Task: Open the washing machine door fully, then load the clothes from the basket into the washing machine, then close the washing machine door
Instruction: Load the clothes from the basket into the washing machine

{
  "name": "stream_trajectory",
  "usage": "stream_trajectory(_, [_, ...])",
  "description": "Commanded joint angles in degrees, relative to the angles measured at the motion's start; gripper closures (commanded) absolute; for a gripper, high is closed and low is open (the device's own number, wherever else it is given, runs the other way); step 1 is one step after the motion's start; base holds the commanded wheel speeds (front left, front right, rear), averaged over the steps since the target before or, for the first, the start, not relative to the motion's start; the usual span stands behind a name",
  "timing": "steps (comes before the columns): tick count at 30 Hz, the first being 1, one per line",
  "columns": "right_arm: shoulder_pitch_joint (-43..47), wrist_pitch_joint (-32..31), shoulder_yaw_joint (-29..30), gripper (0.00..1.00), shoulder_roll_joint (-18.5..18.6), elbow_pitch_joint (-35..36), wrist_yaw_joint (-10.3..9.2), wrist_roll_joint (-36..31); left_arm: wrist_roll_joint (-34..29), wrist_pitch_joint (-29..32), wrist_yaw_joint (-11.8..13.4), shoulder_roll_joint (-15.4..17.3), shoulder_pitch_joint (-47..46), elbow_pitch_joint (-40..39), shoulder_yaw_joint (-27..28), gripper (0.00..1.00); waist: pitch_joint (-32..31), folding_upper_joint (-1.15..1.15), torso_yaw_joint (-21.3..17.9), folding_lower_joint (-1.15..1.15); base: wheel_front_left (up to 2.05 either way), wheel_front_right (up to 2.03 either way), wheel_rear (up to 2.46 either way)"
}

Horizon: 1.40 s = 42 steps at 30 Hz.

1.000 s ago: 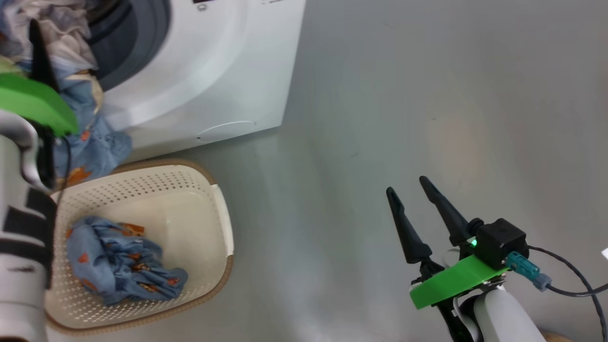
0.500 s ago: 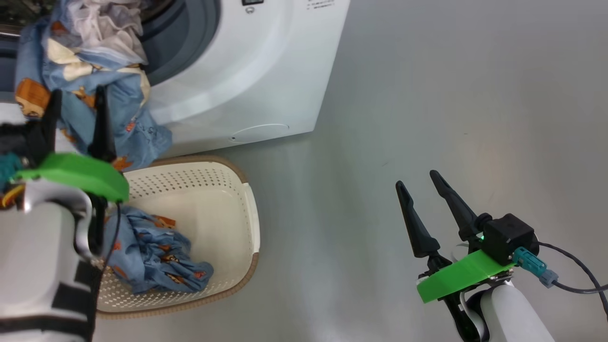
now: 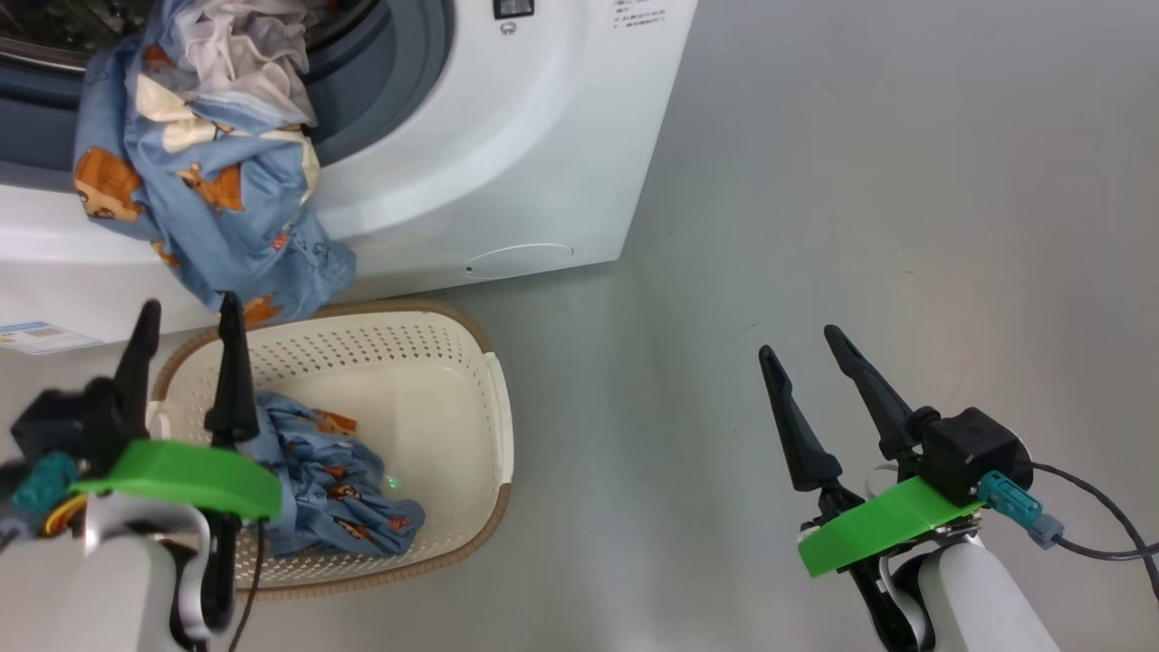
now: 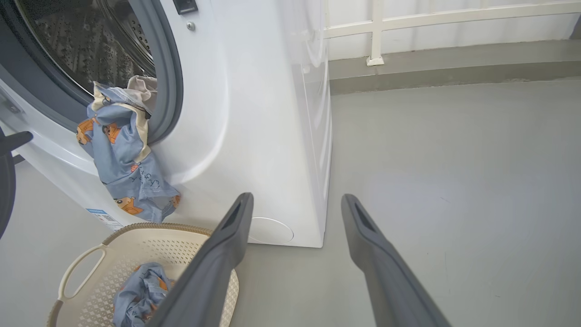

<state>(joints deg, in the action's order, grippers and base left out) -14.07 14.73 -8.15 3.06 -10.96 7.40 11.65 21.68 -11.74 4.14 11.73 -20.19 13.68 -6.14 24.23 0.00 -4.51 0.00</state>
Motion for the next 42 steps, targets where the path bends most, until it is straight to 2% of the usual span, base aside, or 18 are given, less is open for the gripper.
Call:
stream_trajectory(1, [0.8, 0.3, -0.9, 0.00, -0.2, 1.1, 0.09, -0.7, 0.4, 0.4, 0.7, 1.7, 2.3, -3.6, 2.2, 0.00, -0.1, 0.00, 0.2, 0.00, 0.00, 0.00, 0.00])
stream_trajectory(7, [0.9, 0.3, -0.7, 0.00, -0.2, 1.0, 0.09, -1.0, 1.3, 1.3, 1.8, 1.7, 7.2, -8.3, 2.8, 0.00, -0.5, 0.00, 0.5, 0.00, 0.00, 0.00, 0.00])
stream_trajectory(18, [1.2, 0.3, 0.3, 0.00, -0.2, 0.5, 0.09, -2.0, 1.9, 2.4, 2.8, 1.8, 11.3, -10.6, 2.7, 0.00, -1.4, 0.00, 0.8, 0.00, 0.00, 0.00, 0.00])
stream_trajectory(42, [1.1, 0.3, 1.1, 0.00, -0.2, 0.3, 0.09, -1.7, 2.6, 3.0, 3.9, 2.4, 12.5, -11.4, 2.3, 0.00, -1.7, 0.00, 0.8, 0.00, 0.00, 0.00, 0.00])
